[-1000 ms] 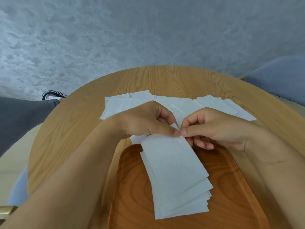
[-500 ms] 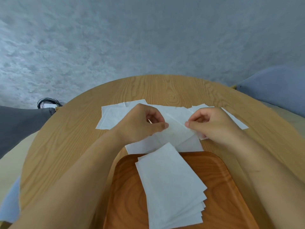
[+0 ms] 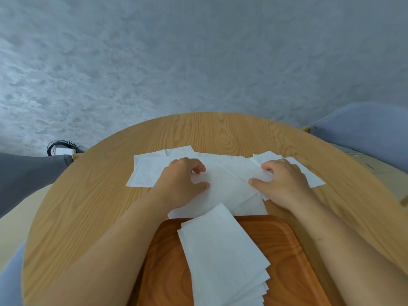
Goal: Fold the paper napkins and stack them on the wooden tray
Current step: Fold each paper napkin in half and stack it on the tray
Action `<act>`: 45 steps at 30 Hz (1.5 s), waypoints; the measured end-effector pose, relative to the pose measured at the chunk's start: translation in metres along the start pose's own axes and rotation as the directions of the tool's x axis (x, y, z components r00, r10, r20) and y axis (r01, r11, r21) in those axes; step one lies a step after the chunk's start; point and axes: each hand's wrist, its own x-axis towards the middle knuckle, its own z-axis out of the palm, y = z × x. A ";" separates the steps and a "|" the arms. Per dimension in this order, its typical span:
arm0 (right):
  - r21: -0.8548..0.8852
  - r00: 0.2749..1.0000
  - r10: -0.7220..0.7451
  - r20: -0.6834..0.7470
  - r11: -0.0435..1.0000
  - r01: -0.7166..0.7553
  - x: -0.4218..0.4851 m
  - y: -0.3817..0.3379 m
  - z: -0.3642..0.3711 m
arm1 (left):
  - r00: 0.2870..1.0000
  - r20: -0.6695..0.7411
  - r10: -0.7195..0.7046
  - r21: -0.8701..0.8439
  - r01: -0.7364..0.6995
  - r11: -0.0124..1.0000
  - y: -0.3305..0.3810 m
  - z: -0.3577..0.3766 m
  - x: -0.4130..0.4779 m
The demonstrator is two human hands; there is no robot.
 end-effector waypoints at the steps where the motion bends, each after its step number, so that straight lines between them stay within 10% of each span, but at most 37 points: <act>1: -0.017 1.000 0.008 -0.019 1.000 -0.009 0.001 0.001 0.001 | 1.000 -0.006 0.000 0.009 0.001 1.000 0.001 0.000 0.000; 23: 0.026 0.937 0.026 -0.347 1.000 -0.018 0.008 0.029 0.000 | 0.998 -0.067 0.000 -0.022 -0.002 1.000 0.001 0.001 -0.003; 33: 0.711 0.961 -0.043 -0.274 0.664 0.232 -0.004 -0.012 -0.012 | 0.980 -0.197 0.016 -0.237 -0.063 0.969 0.011 -0.003 -0.003; 36: 0.712 0.937 -0.243 -0.250 0.609 0.348 -0.020 -0.032 -0.015 | 0.990 -0.131 -0.046 -0.472 -0.022 0.882 0.020 -0.006 -0.005; 41: 0.391 0.795 -0.559 -0.235 0.695 0.604 -0.039 -0.049 -0.009 | 0.983 0.170 0.071 -0.924 0.134 0.357 0.030 -0.017 -0.011; 45: 0.370 0.789 -0.597 -0.143 0.708 0.602 -0.044 -0.055 -0.001 | 0.982 0.128 -0.139 -0.866 0.179 0.466 0.036 -0.014 -0.014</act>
